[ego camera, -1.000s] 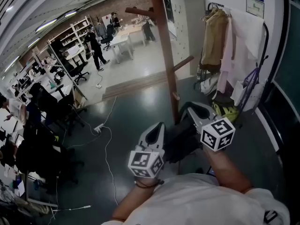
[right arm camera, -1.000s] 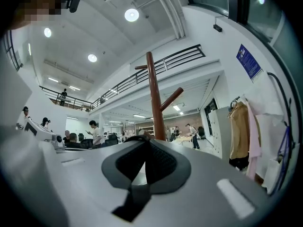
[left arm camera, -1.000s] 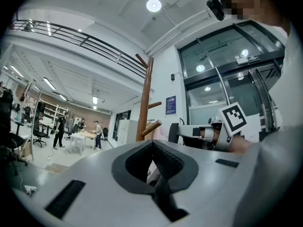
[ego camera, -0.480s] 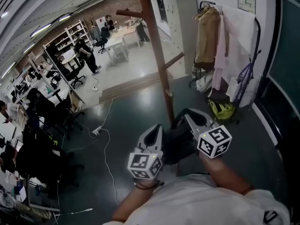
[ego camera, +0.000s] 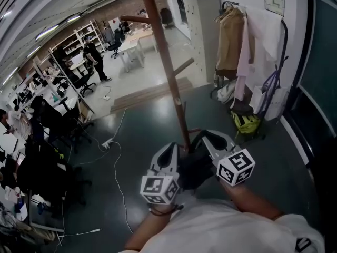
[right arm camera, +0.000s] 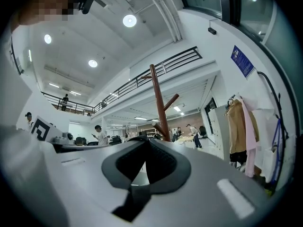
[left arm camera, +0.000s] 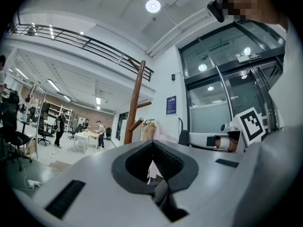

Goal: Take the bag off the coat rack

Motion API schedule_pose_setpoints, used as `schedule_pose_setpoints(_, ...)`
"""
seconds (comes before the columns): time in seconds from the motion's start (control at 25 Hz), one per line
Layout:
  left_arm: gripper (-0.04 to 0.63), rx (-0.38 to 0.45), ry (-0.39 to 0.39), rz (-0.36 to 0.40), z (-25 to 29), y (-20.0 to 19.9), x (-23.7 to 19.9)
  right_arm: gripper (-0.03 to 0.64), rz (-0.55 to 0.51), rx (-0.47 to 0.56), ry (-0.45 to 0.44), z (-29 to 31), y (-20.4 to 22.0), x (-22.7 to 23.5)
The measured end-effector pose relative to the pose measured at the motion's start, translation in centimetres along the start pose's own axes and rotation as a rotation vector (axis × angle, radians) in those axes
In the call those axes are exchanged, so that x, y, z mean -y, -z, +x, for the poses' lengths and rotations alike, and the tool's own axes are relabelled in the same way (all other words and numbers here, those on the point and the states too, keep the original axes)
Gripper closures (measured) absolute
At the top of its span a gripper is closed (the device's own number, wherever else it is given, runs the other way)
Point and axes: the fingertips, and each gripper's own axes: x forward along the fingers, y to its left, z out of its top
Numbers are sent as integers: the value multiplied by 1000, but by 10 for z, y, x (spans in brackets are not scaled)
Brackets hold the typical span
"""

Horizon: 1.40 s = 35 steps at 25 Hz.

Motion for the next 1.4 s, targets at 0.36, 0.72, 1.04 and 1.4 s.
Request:
schedule_pose_setpoints(0.36, 589, 1, -33, -15, -34, 10, 58, 594, -5, -4, -24, -70, -4, -10)
schedule_pose_setpoints(0.72, 589, -9, -61, -21, -81, 31, 122, 594, 1, -25, -45, -143, 3, -33)
schedule_pose_setpoints(1.04, 589, -18, -78, -33, -129, 39, 166, 594, 19, -27, -58, -201, 1, -61)
schedule_pose_setpoints(1.4, 589, -14, -111, -42, -168, 41, 185, 594, 19, -34, -76, -235, 4, -85)
